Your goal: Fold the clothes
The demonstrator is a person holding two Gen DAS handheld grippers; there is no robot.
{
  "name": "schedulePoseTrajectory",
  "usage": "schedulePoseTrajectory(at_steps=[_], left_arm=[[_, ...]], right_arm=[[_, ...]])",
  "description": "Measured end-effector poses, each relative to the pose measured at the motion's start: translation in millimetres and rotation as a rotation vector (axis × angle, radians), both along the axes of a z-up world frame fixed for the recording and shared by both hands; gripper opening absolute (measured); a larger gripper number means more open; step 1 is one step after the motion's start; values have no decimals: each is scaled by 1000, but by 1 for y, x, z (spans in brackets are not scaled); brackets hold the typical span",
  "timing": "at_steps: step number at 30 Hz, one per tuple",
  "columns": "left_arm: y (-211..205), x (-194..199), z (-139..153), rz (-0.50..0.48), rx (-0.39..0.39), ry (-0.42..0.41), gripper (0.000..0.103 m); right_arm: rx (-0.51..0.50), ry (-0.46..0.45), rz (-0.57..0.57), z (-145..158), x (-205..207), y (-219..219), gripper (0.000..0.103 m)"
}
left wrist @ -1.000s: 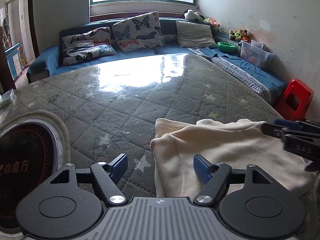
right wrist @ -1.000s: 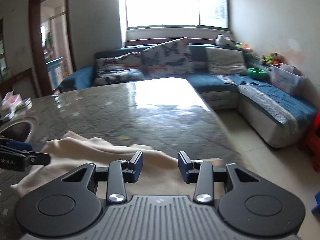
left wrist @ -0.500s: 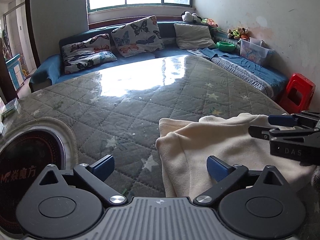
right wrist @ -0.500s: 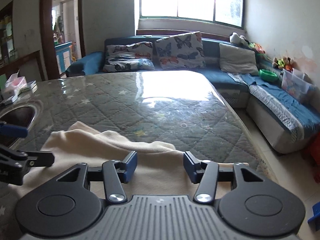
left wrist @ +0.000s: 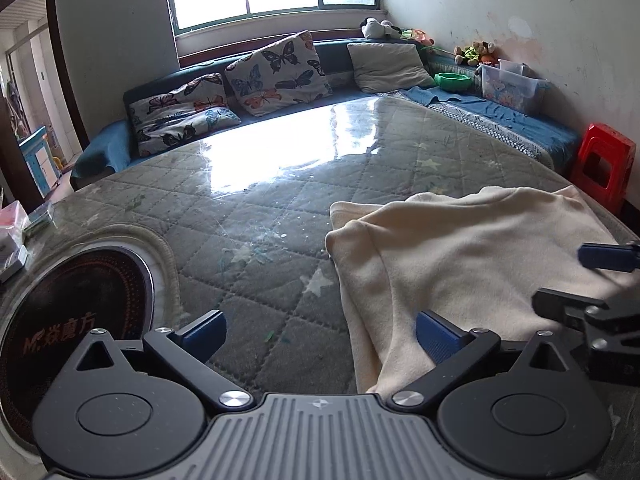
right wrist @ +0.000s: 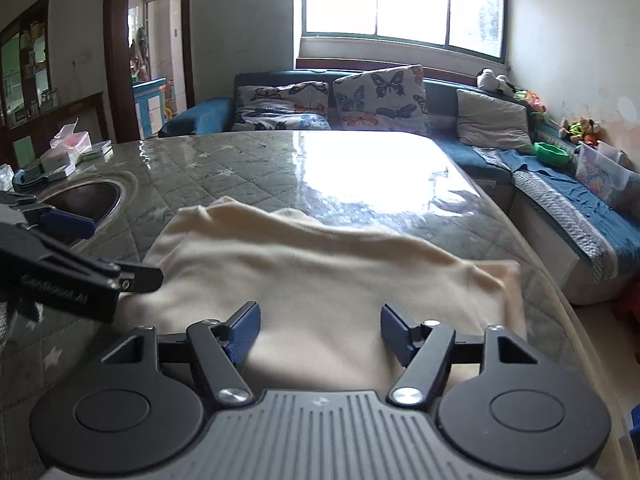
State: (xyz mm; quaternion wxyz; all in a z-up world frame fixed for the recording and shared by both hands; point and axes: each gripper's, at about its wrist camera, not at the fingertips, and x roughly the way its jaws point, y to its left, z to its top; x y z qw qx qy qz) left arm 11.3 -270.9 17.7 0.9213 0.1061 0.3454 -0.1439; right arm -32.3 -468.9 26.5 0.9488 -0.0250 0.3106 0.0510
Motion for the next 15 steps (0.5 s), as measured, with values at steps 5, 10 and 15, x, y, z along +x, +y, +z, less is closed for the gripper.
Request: schedulePoseTrajectory(at_steps=[5,10,15], left_arm=[[4,-7,-1,6,2,-9,103],[6,-12,-2,12,1,-12,103],[10,-17,2,18,-15,-7,103]], right_arm=[[-16,-32,-36,2,-21,-1,72],[13,-46,-63,5,-28,-5,74],[7,-46,-72,0,-28,-3,76]])
